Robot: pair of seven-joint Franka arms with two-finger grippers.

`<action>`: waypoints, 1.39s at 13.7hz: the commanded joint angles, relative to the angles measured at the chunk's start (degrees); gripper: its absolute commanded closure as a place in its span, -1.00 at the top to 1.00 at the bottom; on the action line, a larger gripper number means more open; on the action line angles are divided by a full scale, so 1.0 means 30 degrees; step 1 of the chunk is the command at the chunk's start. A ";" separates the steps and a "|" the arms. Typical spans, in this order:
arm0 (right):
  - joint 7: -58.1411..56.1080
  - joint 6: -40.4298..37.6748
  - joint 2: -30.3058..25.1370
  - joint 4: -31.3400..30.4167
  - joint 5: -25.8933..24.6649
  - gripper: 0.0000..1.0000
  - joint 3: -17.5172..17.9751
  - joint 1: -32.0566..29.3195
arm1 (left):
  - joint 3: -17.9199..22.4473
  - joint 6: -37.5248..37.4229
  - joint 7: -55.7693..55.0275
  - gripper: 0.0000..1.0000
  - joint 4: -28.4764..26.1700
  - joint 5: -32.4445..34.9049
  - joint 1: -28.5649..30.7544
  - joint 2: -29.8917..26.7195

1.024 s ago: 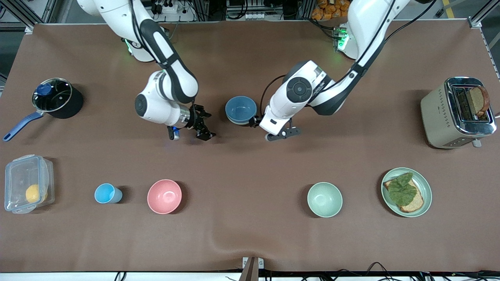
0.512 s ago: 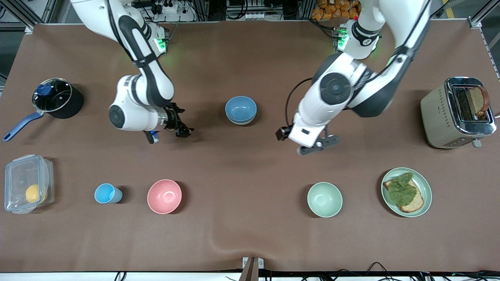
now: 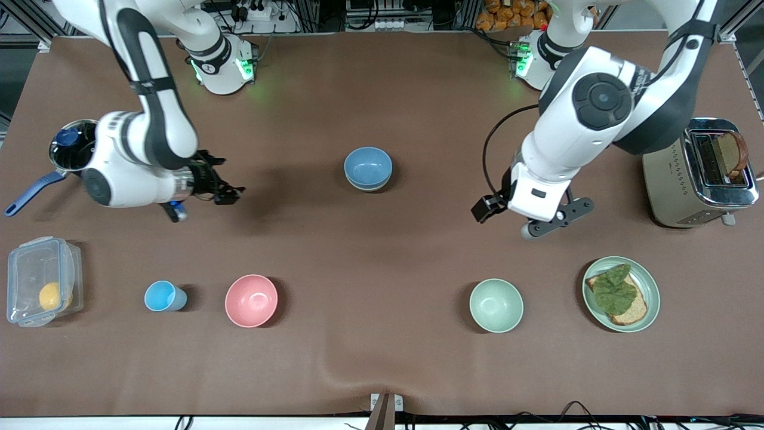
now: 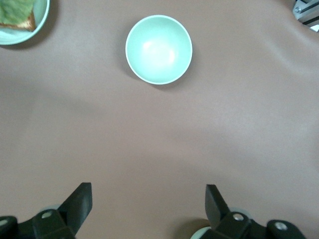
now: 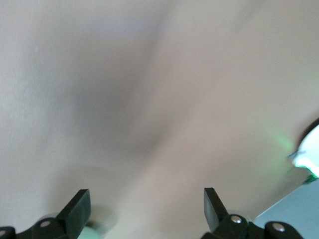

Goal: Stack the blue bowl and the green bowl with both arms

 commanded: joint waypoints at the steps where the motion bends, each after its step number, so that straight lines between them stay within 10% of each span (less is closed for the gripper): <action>1: -0.0649 -0.1933 -0.0514 0.1516 -0.1687 1.00 -0.0017 -0.1363 | -0.0165 -0.0822 0.1860 1.00 -0.0177 0.0437 0.1255 -0.1218; 5: -0.6756 -0.4369 -0.0778 0.4591 -0.3879 1.00 0.1208 -0.5231 | 0.0154 -0.2083 0.5407 1.00 -0.0206 0.0262 0.2315 -0.2217; 9: -0.7948 -0.5775 -0.0778 0.7403 -0.5846 1.00 0.4751 -0.8689 | 0.5855 -0.3051 0.8918 1.00 -0.1024 -0.0758 -0.1661 -0.3884; 11: -0.8124 -0.6713 -0.0778 0.9423 -0.5997 1.00 0.6596 -1.0532 | 0.6600 -0.3052 1.0969 1.00 -0.1960 -0.1291 -0.1700 -0.5084; 19: -0.8387 -0.7185 -0.2680 1.2358 -0.6612 1.00 0.9826 -1.2298 | 0.9061 -0.5744 1.6780 1.00 -0.1382 -0.1848 -0.1875 -0.6613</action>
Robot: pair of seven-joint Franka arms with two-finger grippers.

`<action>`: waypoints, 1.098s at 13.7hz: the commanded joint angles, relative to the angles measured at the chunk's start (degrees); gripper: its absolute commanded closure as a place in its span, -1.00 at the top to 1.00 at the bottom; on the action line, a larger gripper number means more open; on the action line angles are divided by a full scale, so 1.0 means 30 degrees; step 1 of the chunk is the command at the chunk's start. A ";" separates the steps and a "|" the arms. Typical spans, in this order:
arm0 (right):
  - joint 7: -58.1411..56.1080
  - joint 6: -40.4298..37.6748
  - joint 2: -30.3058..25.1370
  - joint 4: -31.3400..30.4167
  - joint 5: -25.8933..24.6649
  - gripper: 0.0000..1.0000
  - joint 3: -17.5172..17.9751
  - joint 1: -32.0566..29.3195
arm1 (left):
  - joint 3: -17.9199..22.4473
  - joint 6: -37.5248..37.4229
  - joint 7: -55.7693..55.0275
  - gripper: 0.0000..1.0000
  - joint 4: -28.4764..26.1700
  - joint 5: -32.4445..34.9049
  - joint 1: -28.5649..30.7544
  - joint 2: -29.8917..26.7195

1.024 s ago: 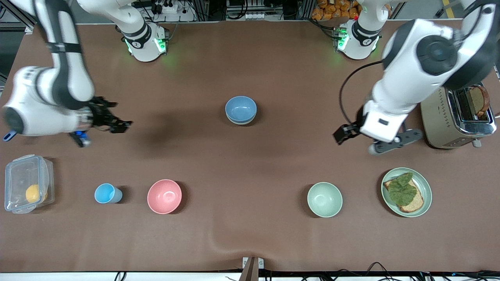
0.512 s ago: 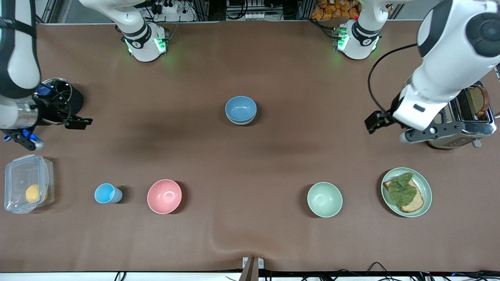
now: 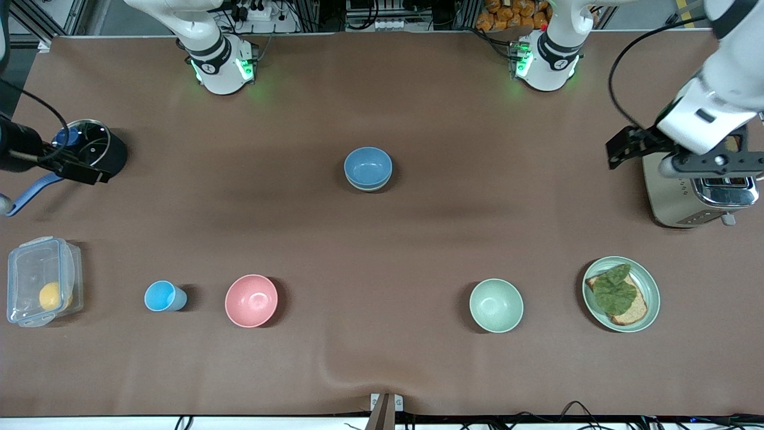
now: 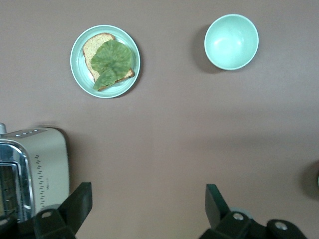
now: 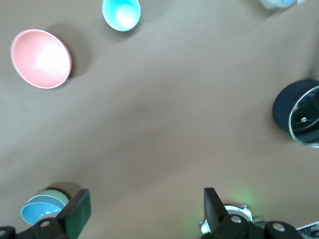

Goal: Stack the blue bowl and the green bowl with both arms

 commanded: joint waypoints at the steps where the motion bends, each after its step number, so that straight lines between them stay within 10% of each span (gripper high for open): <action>1: -0.0593 -0.0096 -0.0638 0.1033 -0.0562 1.00 0.1377 -0.0950 | 0.0787 -0.0917 0.0784 1.00 0.0586 -0.0449 -0.0381 -0.0190; 15: -0.2909 0.1193 -0.2836 -0.0223 -0.1205 1.00 0.2407 -0.0864 | 0.1845 -0.1535 0.0784 1.00 0.1174 -0.1153 -0.0909 -0.0160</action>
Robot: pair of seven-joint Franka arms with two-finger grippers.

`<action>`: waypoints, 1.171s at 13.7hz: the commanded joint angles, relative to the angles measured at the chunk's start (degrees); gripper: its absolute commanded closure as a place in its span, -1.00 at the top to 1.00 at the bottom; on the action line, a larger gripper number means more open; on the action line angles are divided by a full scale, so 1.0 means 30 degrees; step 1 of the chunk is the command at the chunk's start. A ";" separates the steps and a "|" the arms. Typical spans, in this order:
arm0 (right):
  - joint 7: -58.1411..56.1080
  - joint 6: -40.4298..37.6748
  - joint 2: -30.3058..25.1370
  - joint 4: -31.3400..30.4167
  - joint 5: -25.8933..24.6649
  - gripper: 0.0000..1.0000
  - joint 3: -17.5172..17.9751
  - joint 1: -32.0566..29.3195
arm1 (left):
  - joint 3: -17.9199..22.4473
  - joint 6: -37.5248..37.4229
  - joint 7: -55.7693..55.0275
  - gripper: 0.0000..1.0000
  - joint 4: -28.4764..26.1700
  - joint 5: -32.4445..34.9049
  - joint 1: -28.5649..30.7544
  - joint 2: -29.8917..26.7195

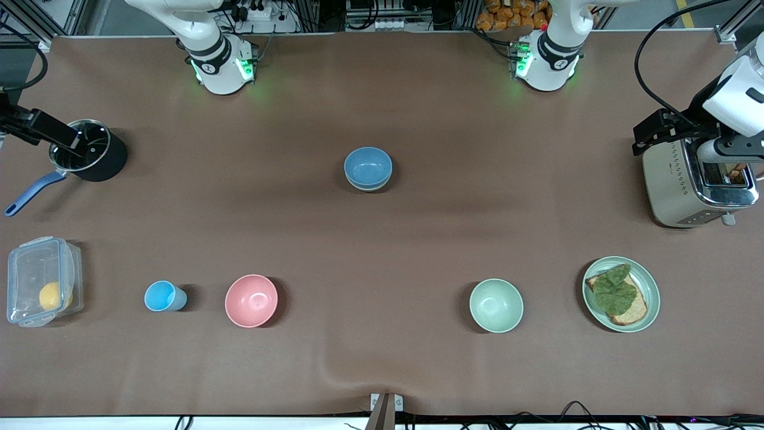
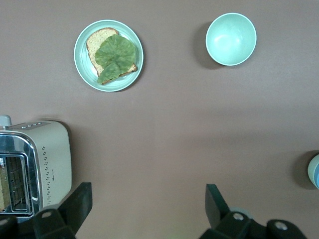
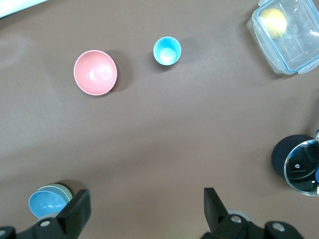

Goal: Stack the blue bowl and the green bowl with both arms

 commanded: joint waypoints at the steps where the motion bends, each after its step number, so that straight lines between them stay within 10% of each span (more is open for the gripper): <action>1: -0.0249 0.0322 -0.0856 -0.0899 -0.0694 1.00 0.0852 -0.0424 | 0.0237 -0.0374 0.0338 1.00 0.0281 -0.0375 -0.0207 -0.0030; 16: -0.0395 0.0000 -0.0828 -0.0929 -0.1016 1.00 0.0971 -0.0571 | 0.0207 -0.0374 0.0368 1.00 0.0252 -0.0346 -0.0207 0.0029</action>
